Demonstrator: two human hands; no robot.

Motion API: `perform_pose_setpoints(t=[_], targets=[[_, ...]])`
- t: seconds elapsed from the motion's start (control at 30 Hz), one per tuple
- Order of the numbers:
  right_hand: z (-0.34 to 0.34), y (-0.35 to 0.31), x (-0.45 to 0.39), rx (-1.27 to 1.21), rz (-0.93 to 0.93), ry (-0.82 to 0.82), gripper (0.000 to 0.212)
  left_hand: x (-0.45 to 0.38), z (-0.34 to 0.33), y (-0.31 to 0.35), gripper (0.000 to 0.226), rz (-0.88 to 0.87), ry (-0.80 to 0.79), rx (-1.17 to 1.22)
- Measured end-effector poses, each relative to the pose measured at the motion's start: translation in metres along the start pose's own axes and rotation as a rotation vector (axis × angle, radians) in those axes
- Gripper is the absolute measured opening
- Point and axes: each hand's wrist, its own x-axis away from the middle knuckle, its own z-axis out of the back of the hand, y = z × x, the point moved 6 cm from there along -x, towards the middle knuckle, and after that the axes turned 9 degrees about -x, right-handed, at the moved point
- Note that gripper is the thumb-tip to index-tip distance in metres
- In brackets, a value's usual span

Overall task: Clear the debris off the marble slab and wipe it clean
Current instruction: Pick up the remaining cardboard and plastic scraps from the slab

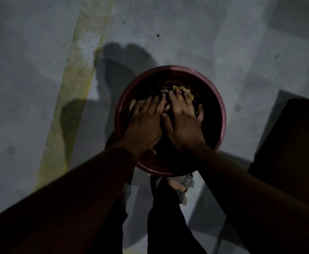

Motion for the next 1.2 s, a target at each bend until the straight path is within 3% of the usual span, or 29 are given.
perform_pose_setpoints(t=[0.23, 0.4, 0.67, 0.97, 1.2], targets=[[0.05, -0.027, 0.037, -0.052, 0.079, 0.078, 0.053, 0.048, 0.06, -0.004, 0.074, -0.024, 0.146, -0.109], [0.095, -0.06, 0.065, -0.04, 0.077, 0.033, 0.055, 0.09, 0.118, -0.001, 0.074, -0.043, 0.201, -0.138], [0.216, -0.19, 0.16, 0.086, 0.059, 0.144, 0.062, 0.193, 0.295, 0.028, 0.077, -0.059, 0.288, -0.148], [0.381, -0.333, 0.314, 0.059, -0.006, 0.372, 0.064, 0.328, 0.521, 0.089, 0.07, -0.351, 0.467, -0.199], [0.447, -0.363, 0.431, 0.113, -0.191, 0.591, 0.066, 0.401, 0.586, 0.154, 0.072, -0.581, 0.505, -0.289]])
